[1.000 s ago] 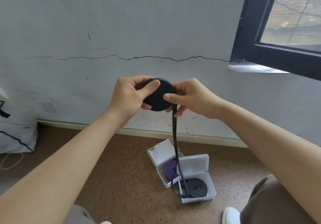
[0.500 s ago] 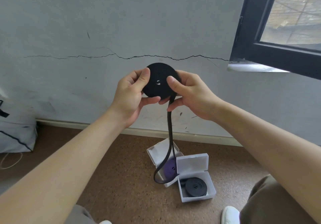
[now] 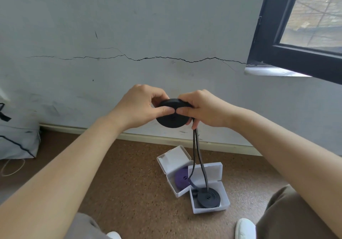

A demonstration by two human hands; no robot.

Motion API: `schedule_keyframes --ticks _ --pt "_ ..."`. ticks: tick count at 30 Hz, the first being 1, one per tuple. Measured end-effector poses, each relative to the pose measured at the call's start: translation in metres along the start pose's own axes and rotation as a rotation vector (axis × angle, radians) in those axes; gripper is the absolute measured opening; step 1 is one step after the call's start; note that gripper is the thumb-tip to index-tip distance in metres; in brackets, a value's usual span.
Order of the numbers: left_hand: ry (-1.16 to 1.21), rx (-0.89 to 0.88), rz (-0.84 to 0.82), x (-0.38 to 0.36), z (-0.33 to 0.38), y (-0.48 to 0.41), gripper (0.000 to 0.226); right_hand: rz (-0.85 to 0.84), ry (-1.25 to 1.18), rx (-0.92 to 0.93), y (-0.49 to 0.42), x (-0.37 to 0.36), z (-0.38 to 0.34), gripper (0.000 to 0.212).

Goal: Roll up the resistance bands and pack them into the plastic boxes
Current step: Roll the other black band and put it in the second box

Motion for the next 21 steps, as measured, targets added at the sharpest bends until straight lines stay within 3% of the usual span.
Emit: schedule_keyframes --ticks 5,14,21 --pt "0.02 -0.032 -0.069 -0.006 0.003 -0.001 0.014 -0.054 0.142 -0.004 -0.001 -0.008 -0.004 0.009" --pt "0.331 0.024 0.121 0.011 -0.012 0.001 0.017 0.112 -0.331 0.021 0.007 0.019 0.007 0.019" --pt "0.537 0.084 0.209 0.01 -0.021 0.001 0.016 0.125 -0.467 0.022 0.008 0.021 0.019 0.023"
Point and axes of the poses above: each hand's wrist, its own y-axis away from the middle knuckle, its own x-axis out of the back of the hand, z = x × y, the point moved 6 cm from there along -y, towards the middle knuckle, and after that the axes turned 10 degrees about -z, right-handed, at the moved point
